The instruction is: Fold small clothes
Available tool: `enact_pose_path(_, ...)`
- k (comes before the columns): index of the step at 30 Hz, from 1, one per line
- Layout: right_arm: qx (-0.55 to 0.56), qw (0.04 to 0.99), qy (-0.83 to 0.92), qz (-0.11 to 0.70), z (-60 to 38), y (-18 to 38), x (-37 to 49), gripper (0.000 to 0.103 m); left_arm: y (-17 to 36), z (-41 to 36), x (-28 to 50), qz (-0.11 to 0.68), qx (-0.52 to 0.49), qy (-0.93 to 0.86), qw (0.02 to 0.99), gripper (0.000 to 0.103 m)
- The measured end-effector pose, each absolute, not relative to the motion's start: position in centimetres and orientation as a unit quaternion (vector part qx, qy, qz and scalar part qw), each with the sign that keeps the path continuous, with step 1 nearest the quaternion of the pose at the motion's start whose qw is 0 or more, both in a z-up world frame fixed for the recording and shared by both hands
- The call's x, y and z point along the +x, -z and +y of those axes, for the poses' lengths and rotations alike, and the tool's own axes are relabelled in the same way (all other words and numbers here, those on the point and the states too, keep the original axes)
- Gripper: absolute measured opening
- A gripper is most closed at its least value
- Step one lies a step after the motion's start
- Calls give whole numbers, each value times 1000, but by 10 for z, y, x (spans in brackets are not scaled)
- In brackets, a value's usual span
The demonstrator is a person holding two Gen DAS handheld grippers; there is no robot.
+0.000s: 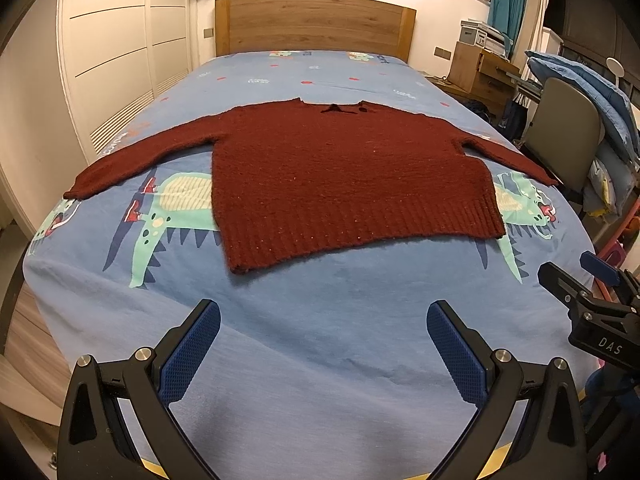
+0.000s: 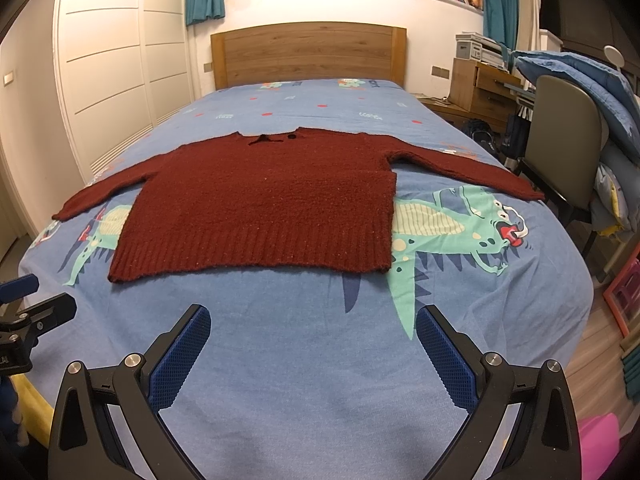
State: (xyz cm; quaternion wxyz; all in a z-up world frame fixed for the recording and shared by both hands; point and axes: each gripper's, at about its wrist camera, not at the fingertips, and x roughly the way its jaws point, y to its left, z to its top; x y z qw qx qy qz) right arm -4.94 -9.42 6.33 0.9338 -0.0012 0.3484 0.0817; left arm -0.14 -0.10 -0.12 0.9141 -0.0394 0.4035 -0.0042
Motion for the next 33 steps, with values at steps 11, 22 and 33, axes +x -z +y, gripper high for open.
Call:
enact_pose_path(11, -1, 934, -82, 349, -94, -63, -49, 103, 1, 0, -1, 404, -39, -4, 914, 102)
enact_pose_path(22, -1, 933, -83, 350, -94, -62, -48, 103, 0, 0, -1, 403, -39, 0, 914, 102)
enact_pose_path(33, 1, 932, -83, 352, -93, -60, -47, 103, 1, 1, -1, 405, -40, 3, 913, 102)
